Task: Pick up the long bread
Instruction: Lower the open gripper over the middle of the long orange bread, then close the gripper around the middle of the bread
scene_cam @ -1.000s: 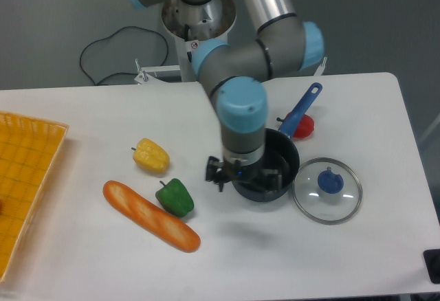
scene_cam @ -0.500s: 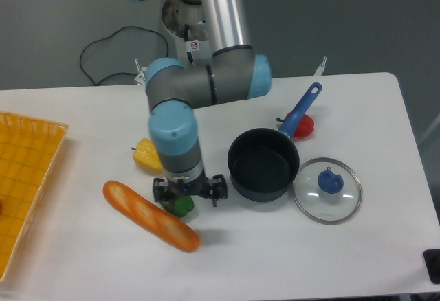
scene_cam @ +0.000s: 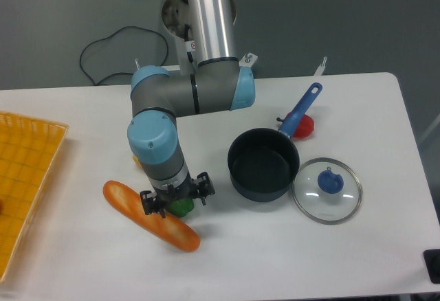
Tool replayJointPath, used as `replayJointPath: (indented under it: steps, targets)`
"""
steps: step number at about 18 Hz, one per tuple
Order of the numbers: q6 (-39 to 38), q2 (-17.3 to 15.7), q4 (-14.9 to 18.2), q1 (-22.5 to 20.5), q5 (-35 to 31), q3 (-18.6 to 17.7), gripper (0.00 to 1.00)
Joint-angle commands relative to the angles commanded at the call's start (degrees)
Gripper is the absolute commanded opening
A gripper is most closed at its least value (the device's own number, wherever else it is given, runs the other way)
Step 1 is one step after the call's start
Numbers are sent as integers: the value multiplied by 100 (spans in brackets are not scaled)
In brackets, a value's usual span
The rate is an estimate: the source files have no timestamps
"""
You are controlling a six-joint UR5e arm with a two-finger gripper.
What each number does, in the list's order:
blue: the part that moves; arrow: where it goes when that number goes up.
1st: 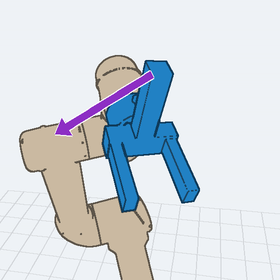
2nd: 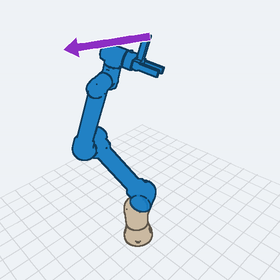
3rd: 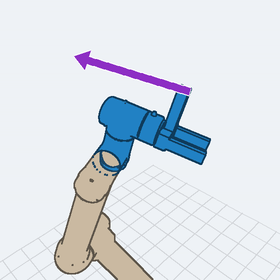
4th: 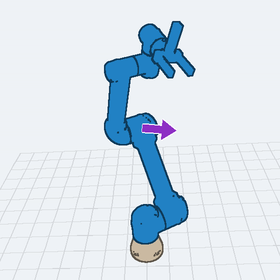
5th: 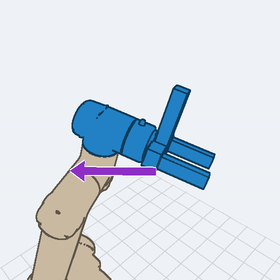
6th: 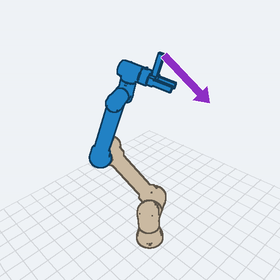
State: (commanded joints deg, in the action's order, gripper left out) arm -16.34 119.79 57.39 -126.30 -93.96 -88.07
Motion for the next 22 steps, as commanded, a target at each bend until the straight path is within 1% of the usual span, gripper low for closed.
replayJointPath:
  steps: [2, 3, 4, 6, 9, 12, 15, 22]
  targets:
    - [-18, 114, -17, -17, 88, 9, 100]
    - [-70, 159, -18, -18, 149, 96, 100]
    - [-132, 176, -18, -9, 254, 166, 100]
    - [-141, 177, -18, -9, 491, 185, 100]
    - [-167, 229, -18, 0, 554, 202, 100]
    - [-194, 396, -18, 44, 580, 202, 100]
    - [-176, 501, -18, 61, 598, 290, 100]
    - [-167, 616, -18, 105, 651, 316, 100]
